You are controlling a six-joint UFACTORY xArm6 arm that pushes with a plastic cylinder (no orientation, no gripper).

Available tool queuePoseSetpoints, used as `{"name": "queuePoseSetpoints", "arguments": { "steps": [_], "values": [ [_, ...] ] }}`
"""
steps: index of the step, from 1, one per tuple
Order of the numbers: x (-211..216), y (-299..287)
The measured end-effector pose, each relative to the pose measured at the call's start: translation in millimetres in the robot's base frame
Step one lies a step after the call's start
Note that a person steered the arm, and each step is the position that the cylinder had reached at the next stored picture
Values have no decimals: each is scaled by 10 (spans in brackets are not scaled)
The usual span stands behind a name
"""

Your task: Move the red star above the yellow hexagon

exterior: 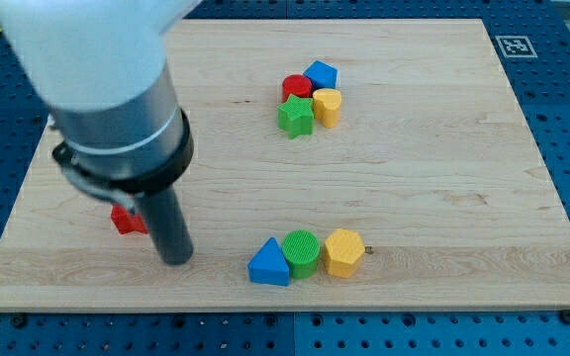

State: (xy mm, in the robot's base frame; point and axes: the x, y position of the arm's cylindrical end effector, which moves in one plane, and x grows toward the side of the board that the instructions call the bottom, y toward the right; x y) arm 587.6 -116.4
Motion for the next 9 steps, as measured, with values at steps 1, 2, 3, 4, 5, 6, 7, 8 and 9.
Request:
{"name": "queuePoseSetpoints", "arguments": {
  "steps": [1, 2, 3, 4, 5, 6, 7, 8, 9],
  "values": [
    [185, -269],
    [14, -665],
    [-299, -761],
    [-511, -593],
    [-540, -511],
    [-602, -511],
    [-622, -544],
    [-622, -547],
    [-618, -682]
  ]
}}
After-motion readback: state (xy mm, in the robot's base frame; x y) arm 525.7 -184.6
